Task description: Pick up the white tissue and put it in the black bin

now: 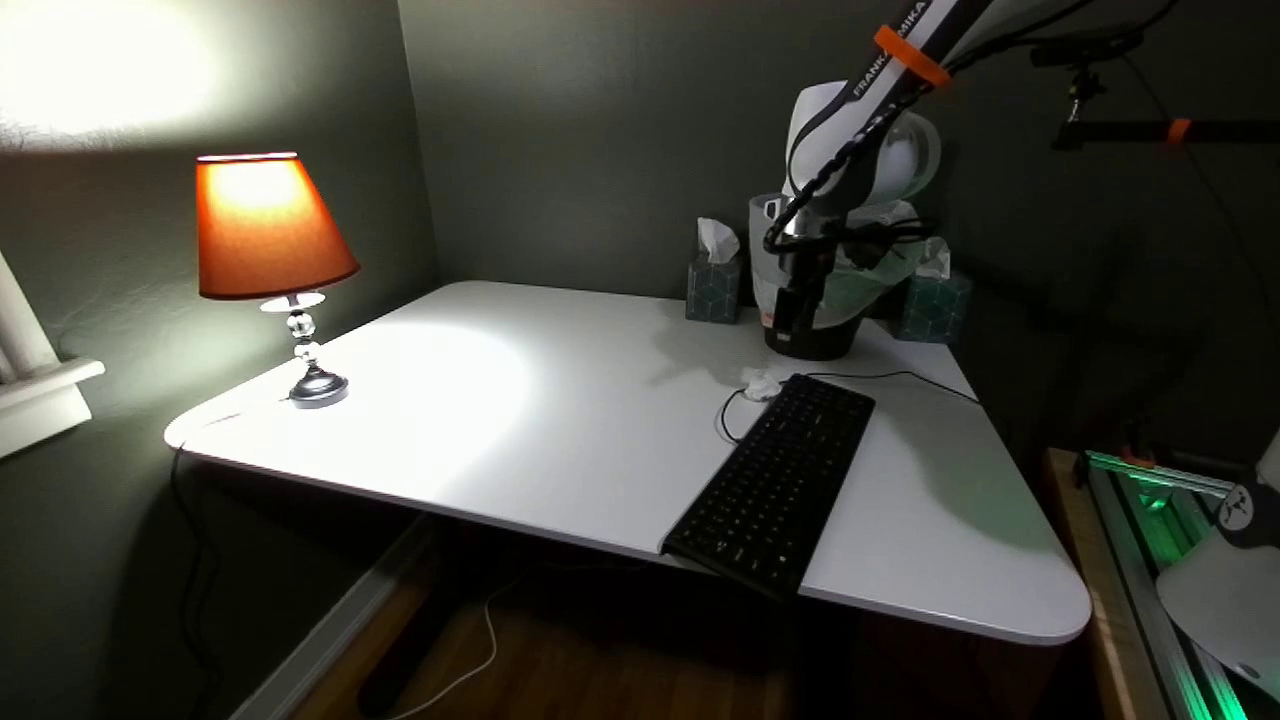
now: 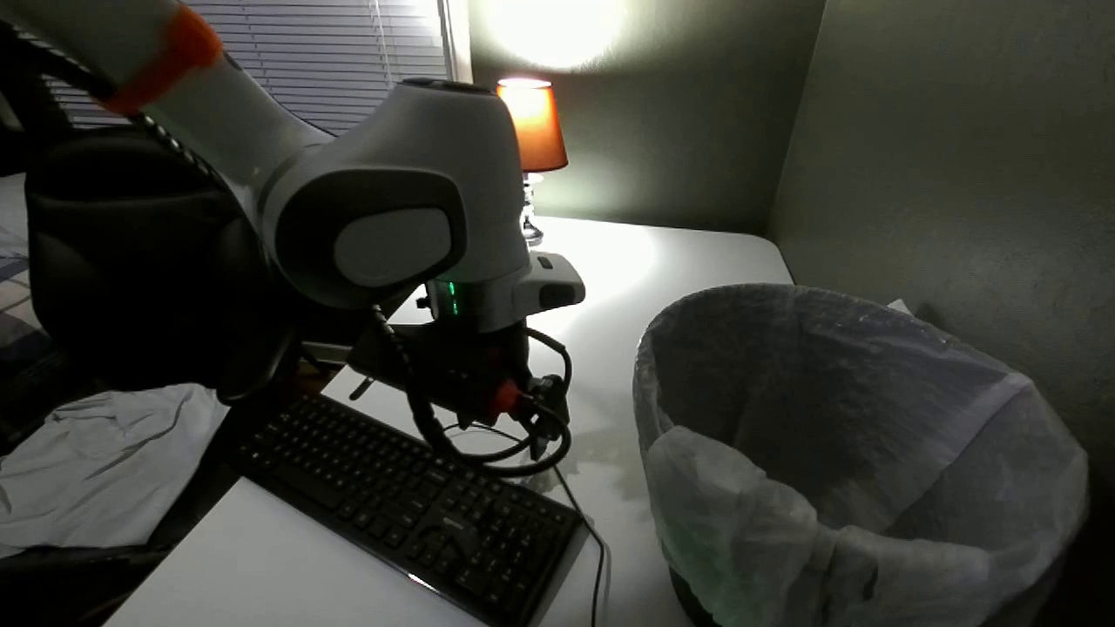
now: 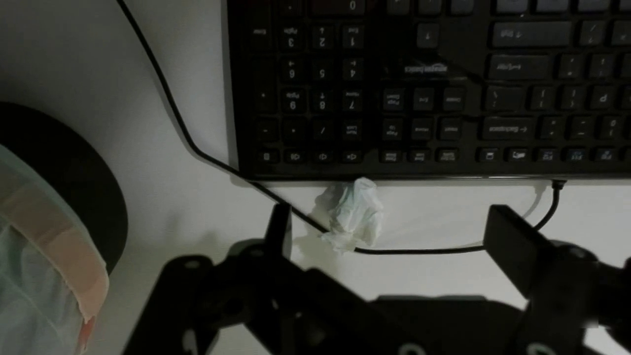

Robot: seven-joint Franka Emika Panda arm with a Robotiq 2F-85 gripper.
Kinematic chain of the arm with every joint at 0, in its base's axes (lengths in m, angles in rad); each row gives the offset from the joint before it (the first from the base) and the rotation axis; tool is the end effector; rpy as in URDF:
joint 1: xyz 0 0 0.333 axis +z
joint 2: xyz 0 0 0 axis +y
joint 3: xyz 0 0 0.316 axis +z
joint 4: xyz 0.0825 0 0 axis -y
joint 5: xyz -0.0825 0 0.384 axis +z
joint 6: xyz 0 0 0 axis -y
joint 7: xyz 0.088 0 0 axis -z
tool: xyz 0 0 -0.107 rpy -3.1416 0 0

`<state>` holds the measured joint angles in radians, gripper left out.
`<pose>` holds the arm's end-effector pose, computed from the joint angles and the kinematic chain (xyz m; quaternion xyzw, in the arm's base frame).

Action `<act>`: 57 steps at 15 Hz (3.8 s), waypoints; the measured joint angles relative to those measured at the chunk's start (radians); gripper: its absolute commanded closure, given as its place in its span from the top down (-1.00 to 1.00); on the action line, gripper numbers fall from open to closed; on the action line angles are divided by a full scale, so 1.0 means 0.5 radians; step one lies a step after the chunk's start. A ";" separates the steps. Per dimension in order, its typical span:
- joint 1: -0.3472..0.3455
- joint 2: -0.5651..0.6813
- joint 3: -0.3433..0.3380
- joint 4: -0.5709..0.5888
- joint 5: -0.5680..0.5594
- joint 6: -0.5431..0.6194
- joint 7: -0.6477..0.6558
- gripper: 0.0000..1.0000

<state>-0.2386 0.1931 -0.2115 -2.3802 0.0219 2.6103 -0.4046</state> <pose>0.4584 -0.2237 0.2466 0.9992 -0.0297 0.0130 0.0217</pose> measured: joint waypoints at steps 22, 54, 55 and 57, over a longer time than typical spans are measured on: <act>-0.247 0.421 0.248 0.208 0.142 0.270 0.032 -0.22; 0.281 -0.069 -0.137 0.040 -0.538 0.344 1.115 -0.97; 0.290 -0.120 -0.141 0.033 -0.593 0.307 1.179 -0.97; 0.299 -0.219 -0.134 0.026 -0.693 0.224 1.290 -0.97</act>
<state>-0.0890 0.0835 -0.2787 -2.3673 -0.3245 2.7222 0.2405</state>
